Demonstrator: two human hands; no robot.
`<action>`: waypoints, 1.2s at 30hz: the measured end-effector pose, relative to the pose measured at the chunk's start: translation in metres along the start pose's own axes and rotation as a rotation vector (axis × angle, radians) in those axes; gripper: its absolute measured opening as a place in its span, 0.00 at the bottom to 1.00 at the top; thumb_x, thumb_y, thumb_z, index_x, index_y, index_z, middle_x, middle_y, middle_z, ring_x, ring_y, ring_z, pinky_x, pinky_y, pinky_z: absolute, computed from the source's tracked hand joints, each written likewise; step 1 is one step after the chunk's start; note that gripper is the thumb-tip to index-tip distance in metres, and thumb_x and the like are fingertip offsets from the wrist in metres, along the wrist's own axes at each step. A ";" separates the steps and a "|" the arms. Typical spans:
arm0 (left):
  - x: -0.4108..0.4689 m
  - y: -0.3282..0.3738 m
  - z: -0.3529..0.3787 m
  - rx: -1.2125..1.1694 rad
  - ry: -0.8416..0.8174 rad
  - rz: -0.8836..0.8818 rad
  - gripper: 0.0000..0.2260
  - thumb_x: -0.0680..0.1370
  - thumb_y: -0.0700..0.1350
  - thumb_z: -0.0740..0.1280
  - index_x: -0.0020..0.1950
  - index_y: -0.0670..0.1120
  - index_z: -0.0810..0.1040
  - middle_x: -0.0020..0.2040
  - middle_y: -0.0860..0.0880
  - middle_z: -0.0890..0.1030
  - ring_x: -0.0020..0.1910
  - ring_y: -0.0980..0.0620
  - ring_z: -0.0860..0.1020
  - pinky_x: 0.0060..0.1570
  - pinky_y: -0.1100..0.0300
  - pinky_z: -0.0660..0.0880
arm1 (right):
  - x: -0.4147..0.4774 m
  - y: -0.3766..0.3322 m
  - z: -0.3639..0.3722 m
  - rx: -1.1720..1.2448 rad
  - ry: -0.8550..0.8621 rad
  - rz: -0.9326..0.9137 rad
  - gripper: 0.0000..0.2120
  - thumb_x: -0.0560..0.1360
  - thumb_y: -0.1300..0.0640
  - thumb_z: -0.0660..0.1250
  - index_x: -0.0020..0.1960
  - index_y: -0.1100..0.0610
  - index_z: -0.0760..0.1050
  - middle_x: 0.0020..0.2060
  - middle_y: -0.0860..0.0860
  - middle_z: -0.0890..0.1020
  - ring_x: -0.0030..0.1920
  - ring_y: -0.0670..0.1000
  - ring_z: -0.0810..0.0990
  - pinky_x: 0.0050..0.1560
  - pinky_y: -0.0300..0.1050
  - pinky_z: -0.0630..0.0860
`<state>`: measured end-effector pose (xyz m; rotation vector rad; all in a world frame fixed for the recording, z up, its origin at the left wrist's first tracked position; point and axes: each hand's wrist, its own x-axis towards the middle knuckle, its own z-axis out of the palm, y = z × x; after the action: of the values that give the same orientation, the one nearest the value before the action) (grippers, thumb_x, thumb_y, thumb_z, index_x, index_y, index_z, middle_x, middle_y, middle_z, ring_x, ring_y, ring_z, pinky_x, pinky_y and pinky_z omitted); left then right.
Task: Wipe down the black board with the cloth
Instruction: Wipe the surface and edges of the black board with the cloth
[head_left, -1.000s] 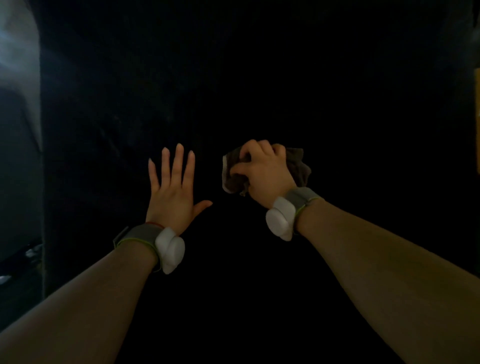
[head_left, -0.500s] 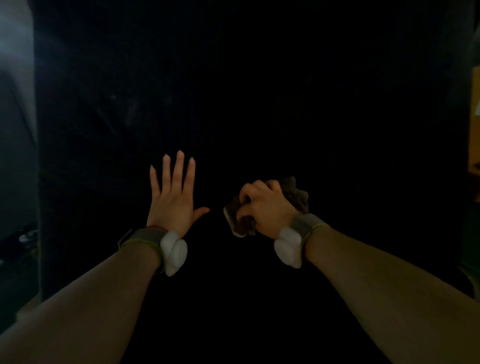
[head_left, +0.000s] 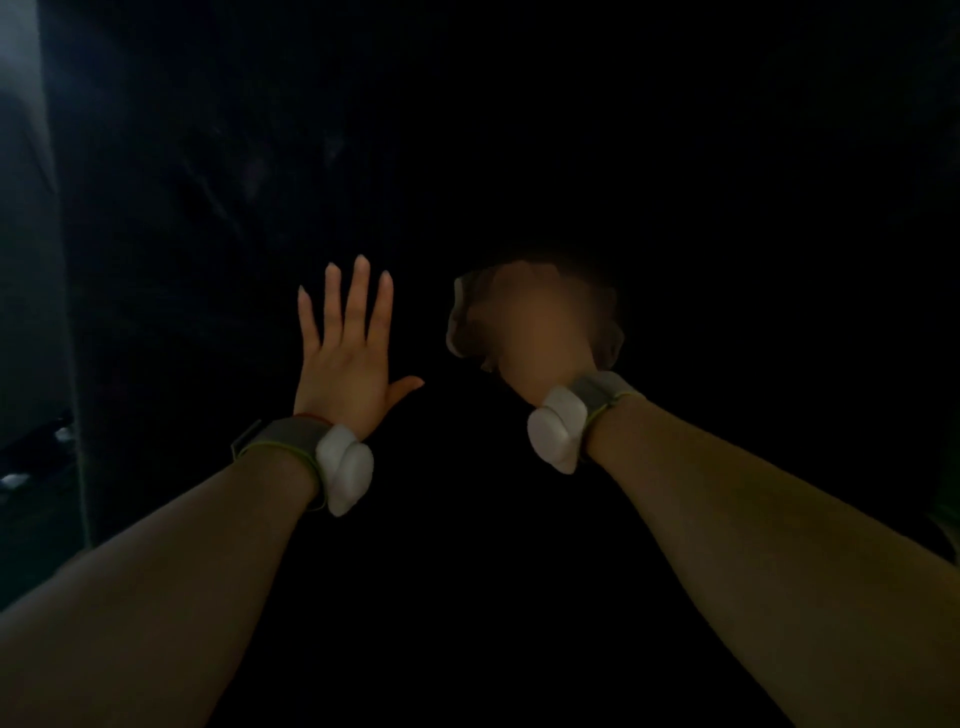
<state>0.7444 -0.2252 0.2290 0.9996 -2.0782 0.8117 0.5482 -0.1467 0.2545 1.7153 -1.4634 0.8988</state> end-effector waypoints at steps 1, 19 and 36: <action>0.000 0.000 -0.001 -0.003 0.004 -0.004 0.50 0.67 0.60 0.71 0.77 0.42 0.46 0.77 0.38 0.47 0.74 0.36 0.43 0.69 0.40 0.35 | -0.004 0.001 0.003 0.001 0.039 -0.023 0.08 0.71 0.56 0.72 0.49 0.46 0.83 0.52 0.56 0.79 0.57 0.56 0.63 0.55 0.64 0.68; -0.047 0.017 0.032 -0.041 -0.050 -0.085 0.46 0.69 0.65 0.62 0.77 0.43 0.46 0.76 0.36 0.49 0.73 0.34 0.45 0.67 0.32 0.42 | -0.013 0.013 -0.024 0.093 -0.062 -0.024 0.14 0.75 0.58 0.64 0.59 0.53 0.79 0.59 0.62 0.76 0.60 0.67 0.71 0.55 0.57 0.62; -0.106 0.040 0.055 -0.061 -0.070 -0.159 0.46 0.68 0.65 0.66 0.77 0.46 0.49 0.77 0.39 0.50 0.75 0.37 0.46 0.69 0.35 0.44 | -0.098 -0.008 0.044 0.051 -0.196 -0.067 0.08 0.73 0.56 0.71 0.51 0.49 0.83 0.52 0.55 0.79 0.56 0.56 0.64 0.58 0.56 0.61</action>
<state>0.7450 -0.2040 0.1047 1.1577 -2.0385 0.6372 0.5472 -0.1336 0.1477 1.9234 -1.5090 0.7555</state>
